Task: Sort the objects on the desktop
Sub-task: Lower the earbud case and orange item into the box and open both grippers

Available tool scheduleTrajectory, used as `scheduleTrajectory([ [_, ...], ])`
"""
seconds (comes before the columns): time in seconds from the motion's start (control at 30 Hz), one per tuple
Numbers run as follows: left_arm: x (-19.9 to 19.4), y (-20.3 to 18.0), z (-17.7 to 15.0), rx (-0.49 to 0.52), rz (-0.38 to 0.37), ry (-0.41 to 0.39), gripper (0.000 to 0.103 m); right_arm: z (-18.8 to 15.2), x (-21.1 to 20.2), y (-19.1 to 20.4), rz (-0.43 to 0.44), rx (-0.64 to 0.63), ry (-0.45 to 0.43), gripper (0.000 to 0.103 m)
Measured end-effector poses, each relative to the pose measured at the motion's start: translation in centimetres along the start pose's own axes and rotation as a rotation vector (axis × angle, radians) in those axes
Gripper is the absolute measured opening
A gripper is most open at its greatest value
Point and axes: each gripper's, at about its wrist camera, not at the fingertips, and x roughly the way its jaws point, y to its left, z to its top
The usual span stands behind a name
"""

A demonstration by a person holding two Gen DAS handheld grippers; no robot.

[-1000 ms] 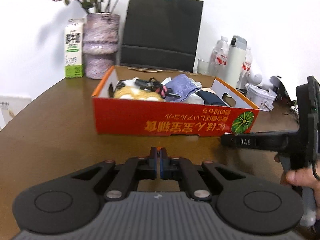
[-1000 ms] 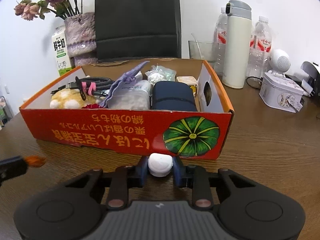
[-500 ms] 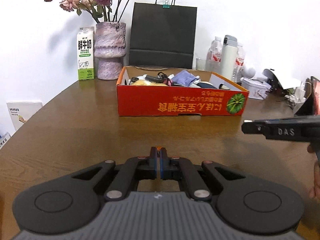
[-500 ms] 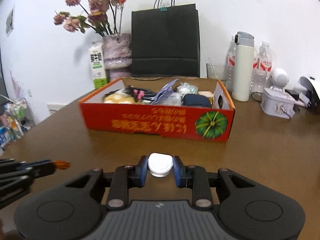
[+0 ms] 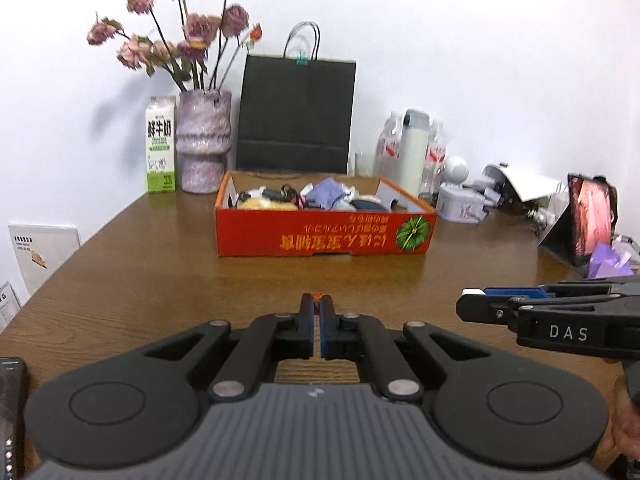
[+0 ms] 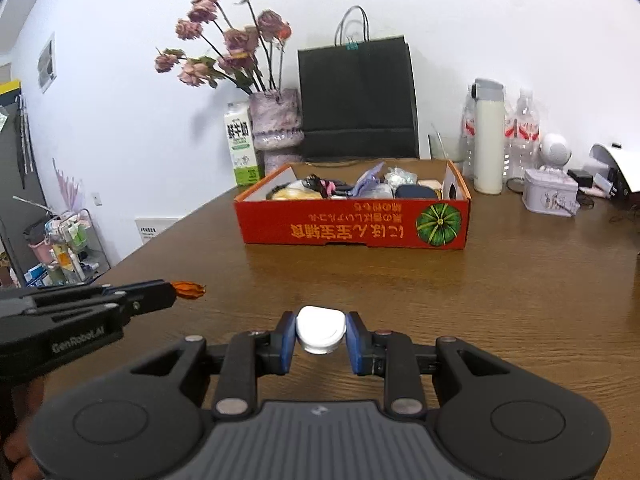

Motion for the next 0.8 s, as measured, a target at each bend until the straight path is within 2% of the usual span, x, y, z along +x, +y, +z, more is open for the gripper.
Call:
scheduleTrajectory([
  [0.2,-1.6,-0.1,0.5,-0.019,-0.01,-0.032,0.003,0.5,-2.7,0.6,0.005,-0.014,-0.055,0.025],
  [0.43,-0.6,0.4,2.2,-0.036,-0.009,-0.06,0.003,1.6,-3.1,0.1,-0.011,-0.023,-0.079,0.025],
  [0.53,1.0,0.8,4.1,-0.042,-0.005,-0.077,0.003,3.0,-2.1,-0.6,-0.012,-0.025,-0.087,0.025],
  [0.67,4.5,1.4,7.8,-0.047,0.02,-0.116,0.003,6.5,0.4,-1.9,-0.02,-0.025,-0.118,0.025],
  [0.8,9.6,2.4,11.3,-0.119,0.001,-0.084,0.003,11.0,3.5,-3.9,-0.007,-0.019,-0.159,0.025],
])
